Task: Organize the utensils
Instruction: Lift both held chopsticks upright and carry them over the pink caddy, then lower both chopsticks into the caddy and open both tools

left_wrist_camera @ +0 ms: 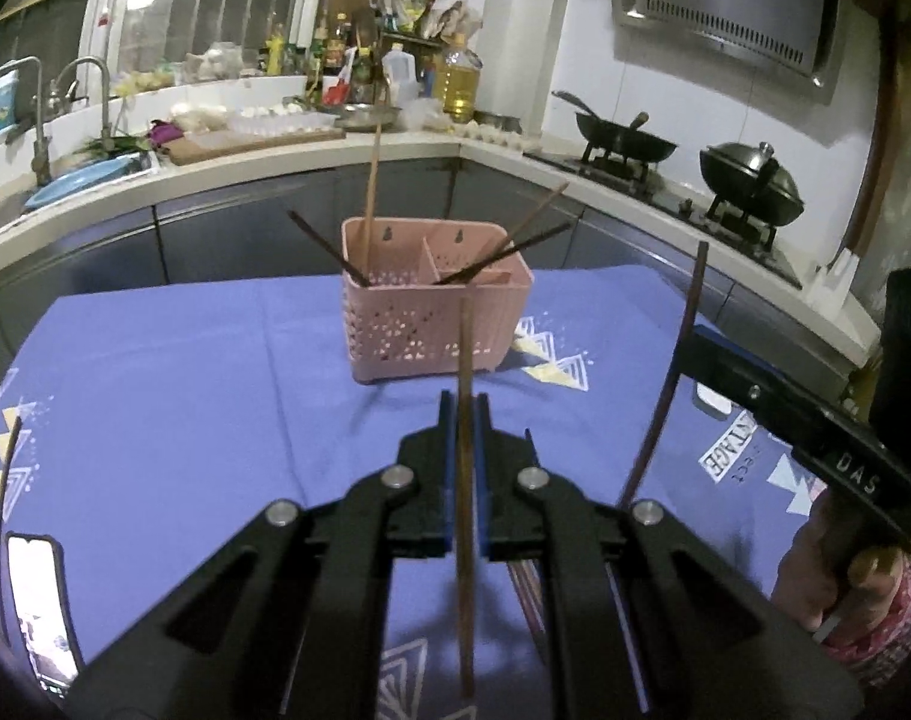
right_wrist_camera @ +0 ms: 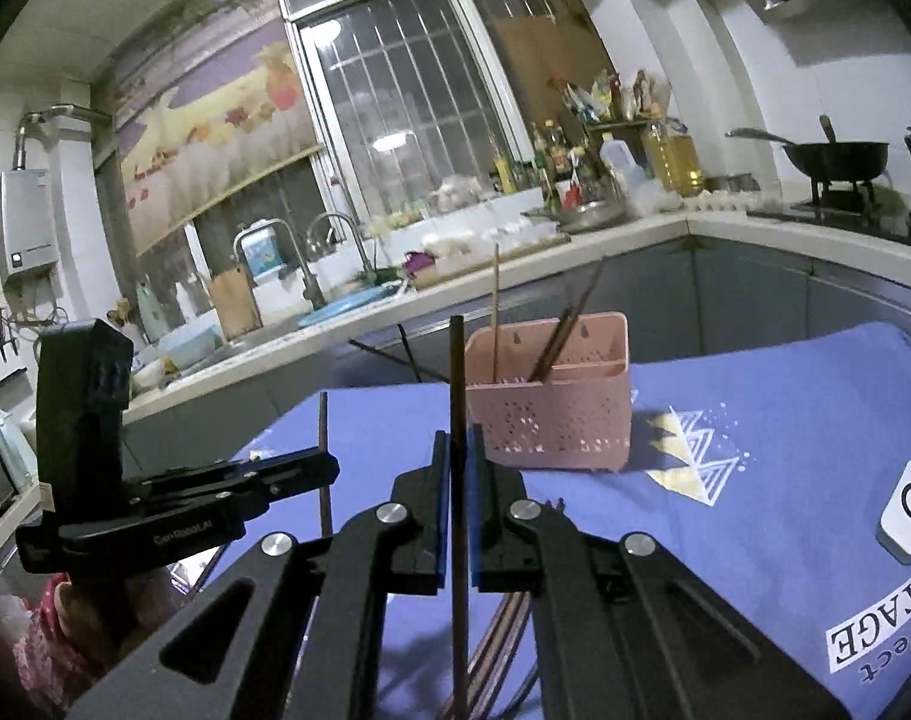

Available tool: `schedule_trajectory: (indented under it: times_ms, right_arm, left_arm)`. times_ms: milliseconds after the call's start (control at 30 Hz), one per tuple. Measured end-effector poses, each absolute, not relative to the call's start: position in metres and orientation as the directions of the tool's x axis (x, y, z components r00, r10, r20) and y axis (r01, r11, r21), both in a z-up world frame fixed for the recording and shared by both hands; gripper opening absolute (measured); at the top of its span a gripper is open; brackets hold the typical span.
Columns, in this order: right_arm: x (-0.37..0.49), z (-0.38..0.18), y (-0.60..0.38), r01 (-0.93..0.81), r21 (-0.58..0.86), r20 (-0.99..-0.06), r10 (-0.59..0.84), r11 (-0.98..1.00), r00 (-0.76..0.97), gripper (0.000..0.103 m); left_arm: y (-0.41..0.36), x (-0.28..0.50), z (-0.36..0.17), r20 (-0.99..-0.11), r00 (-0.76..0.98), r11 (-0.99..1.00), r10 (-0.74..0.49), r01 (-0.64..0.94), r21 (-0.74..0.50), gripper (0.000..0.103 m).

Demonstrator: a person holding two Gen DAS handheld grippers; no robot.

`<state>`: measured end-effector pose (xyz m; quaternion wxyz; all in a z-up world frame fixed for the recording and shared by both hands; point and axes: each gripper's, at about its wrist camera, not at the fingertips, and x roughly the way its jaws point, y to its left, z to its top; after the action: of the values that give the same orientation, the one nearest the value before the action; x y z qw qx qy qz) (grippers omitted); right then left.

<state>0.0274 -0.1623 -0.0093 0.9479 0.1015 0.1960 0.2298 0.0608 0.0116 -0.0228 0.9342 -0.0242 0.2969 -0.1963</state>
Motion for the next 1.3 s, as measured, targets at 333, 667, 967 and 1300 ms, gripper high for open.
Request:
schedule_trajectory:
  times_ms: [333,667,967,1300]
  right_arm:
    - [0.028,0.003,-0.162,-0.393,0.298,-0.319,0.479,0.87,0.818,0.005]
    - [0.038,0.037,-0.153,-0.43,0.261,-0.27,0.493,0.864,0.827,0.005]
    - [0.096,0.106,-0.138,-0.424,0.199,-0.17,0.457,0.883,0.873,0.005]
    - [0.165,0.115,-0.125,-0.349,0.132,-0.089,0.361,0.928,0.928,0.005]
  left_arm:
    - [0.031,0.063,-0.018,-0.539,0.746,0.919,-0.392,0.333,-0.208,0.005]
    - [0.04,0.073,0.023,-0.488,0.761,0.904,-0.427,0.364,-0.223,0.005]
    - [0.029,0.107,0.108,-0.355,0.848,0.92,-0.392,0.366,-0.143,0.005]
    - [0.005,0.189,0.136,-0.3,0.918,0.965,-0.26,0.253,-0.065,0.005]
